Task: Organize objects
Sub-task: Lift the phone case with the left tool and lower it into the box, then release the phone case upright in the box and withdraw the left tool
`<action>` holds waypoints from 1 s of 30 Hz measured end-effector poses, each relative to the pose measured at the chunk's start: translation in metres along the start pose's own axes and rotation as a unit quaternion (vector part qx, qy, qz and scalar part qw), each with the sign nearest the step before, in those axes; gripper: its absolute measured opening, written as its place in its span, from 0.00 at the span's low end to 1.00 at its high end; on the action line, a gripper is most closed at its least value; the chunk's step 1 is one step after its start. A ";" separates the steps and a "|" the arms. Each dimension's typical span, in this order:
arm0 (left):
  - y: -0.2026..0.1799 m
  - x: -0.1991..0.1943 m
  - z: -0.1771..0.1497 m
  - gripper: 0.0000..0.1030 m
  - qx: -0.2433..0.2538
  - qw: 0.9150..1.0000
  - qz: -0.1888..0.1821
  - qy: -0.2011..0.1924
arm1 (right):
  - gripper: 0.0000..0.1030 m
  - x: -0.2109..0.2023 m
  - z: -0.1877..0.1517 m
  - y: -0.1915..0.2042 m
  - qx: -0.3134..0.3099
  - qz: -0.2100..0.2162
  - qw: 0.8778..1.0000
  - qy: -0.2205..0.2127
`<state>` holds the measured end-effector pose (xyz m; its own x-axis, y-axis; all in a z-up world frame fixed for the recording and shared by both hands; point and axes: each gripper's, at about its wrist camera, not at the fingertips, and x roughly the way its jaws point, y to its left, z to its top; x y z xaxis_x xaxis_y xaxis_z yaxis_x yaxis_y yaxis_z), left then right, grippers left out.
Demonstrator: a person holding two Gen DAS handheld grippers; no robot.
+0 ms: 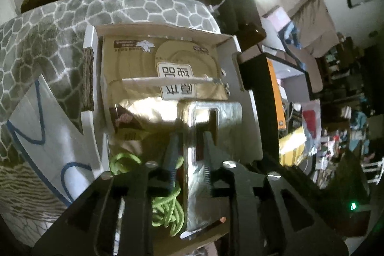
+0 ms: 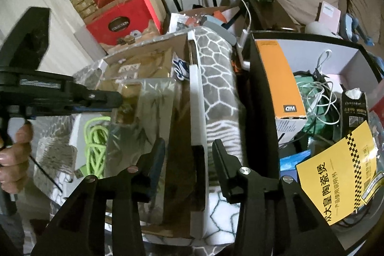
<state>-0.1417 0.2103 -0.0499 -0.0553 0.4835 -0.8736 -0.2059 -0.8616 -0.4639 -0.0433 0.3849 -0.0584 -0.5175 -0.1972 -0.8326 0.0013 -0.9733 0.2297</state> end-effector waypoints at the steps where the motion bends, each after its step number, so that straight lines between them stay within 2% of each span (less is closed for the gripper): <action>1: 0.000 -0.003 -0.003 0.29 0.006 1.000 0.002 -0.001 | 0.40 0.002 -0.001 -0.001 0.000 -0.001 1.000 0.002; 2: 0.000 -0.005 -0.006 0.31 0.012 1.000 0.005 -0.003 | 0.40 0.004 -0.001 -0.002 0.001 -0.001 1.000 0.004; 12: -0.016 -0.013 -0.041 0.31 0.089 0.996 0.016 -0.008 | 0.40 0.008 -0.001 -0.004 0.004 0.007 1.000 0.007; 16: -0.023 -0.027 -0.046 0.32 0.119 0.991 0.046 -0.041 | 0.40 0.007 -0.002 -0.004 0.004 0.008 1.000 0.006; 19: -0.024 -0.039 -0.047 0.36 0.133 0.987 0.059 -0.065 | 0.40 0.007 -0.002 -0.002 0.002 0.010 1.000 0.005; 21: -0.024 -0.043 -0.048 0.38 0.139 0.987 0.044 -0.060 | 0.40 0.007 -0.001 -0.002 -0.001 0.011 1.000 0.007; 24: -0.023 -0.036 -0.052 0.38 0.139 0.990 0.004 -0.024 | 0.41 0.009 -0.002 0.000 -0.003 0.012 1.000 0.008; 26: -0.022 -0.028 -0.053 0.38 0.133 0.991 -0.008 -0.005 | 0.41 0.009 -0.002 -0.001 -0.001 0.012 1.000 0.007; 30: -0.018 -0.016 -0.057 0.31 0.120 0.992 -0.033 0.021 | 0.41 0.009 -0.002 -0.001 0.001 0.014 1.000 0.006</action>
<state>-0.0814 0.2095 -0.0362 0.0057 0.5259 -0.8505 -0.4346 -0.7647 -0.4758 -0.0459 0.3842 -0.0669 -0.5066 -0.2268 -0.8318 0.0137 -0.9668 0.2553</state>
